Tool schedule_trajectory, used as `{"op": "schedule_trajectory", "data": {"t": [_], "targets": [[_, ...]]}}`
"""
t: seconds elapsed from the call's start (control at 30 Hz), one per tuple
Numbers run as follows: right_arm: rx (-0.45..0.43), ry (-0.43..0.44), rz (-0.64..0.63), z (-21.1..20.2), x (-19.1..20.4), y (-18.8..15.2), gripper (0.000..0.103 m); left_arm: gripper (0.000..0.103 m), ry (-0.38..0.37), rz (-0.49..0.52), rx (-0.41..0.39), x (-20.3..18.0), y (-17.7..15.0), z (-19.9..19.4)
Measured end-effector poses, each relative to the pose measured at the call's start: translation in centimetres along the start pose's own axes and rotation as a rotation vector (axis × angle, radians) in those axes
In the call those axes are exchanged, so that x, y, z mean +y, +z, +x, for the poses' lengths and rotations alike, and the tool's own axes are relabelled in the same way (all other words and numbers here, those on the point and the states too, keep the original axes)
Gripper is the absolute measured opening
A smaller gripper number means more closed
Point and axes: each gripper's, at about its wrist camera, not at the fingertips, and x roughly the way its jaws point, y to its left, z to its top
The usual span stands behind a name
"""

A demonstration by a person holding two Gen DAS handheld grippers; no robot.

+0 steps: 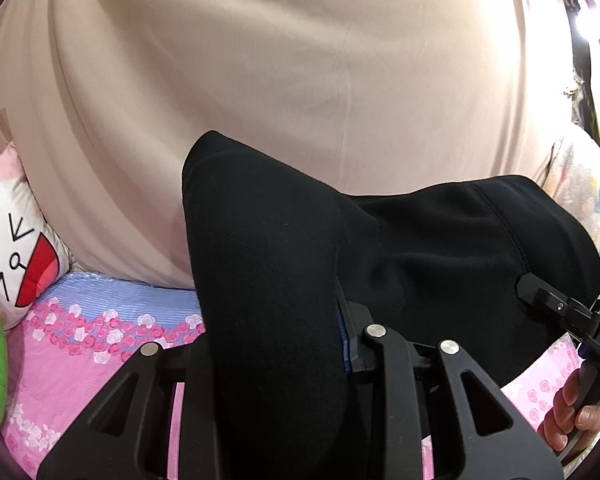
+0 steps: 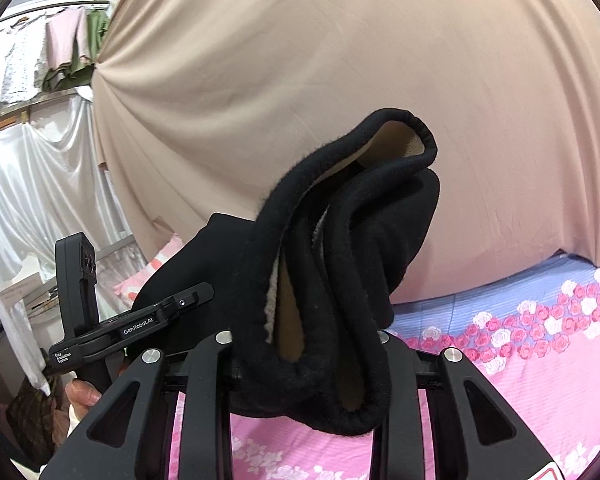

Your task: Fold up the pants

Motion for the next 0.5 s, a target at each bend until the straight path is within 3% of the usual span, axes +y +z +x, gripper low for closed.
{"op": "schedule_trajectory", "data": {"t": [0.5], "targets": [[0.081, -0.051, 0.099, 7.0, -7.4, -3.1, 0.027, 0.027, 0.002, -0.015, 0.103, 2.2, -3.2, 10.7]]}}
